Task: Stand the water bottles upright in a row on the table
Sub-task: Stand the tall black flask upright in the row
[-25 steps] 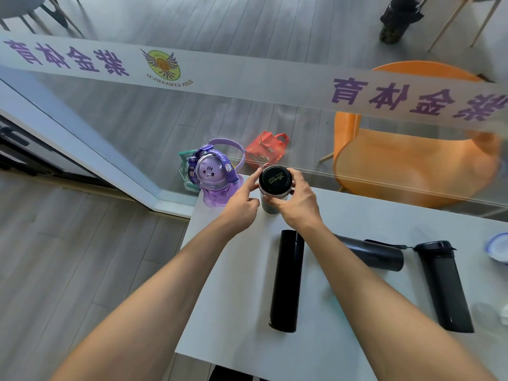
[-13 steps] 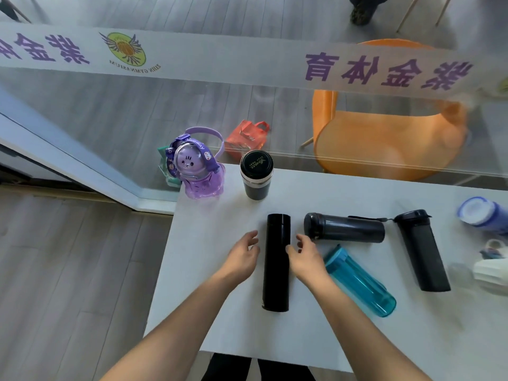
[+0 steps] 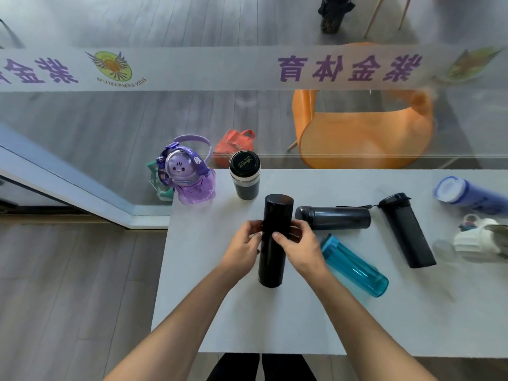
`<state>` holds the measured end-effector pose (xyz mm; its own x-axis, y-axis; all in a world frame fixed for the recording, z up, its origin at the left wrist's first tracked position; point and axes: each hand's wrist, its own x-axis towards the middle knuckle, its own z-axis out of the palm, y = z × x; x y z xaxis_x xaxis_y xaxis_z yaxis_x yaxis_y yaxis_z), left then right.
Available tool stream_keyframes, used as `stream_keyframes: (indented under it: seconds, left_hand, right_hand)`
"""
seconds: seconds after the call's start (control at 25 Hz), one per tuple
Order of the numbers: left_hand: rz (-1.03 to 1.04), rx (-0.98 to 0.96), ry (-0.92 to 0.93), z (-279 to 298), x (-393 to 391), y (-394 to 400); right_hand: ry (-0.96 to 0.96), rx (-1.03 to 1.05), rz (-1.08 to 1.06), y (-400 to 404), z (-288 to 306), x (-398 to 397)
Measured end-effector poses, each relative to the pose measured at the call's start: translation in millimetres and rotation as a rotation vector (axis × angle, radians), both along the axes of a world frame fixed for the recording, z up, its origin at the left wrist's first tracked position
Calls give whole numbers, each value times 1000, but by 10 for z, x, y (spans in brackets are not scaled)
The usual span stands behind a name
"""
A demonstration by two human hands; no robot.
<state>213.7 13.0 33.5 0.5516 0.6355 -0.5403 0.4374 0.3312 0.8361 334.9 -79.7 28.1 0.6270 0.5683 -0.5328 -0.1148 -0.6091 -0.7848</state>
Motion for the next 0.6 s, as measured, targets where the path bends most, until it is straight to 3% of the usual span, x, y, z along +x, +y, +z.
stream_keyframes:
  seconds: [0.36,0.6]
  left_hand:
    - [-99,165,-34,237,-306,-253]
    - [-120,158,-47,183,-340,-247]
  right_hand:
    - [-340,73,158,-369,311,-370]
    - [-362,56,173,-267,418,-349]
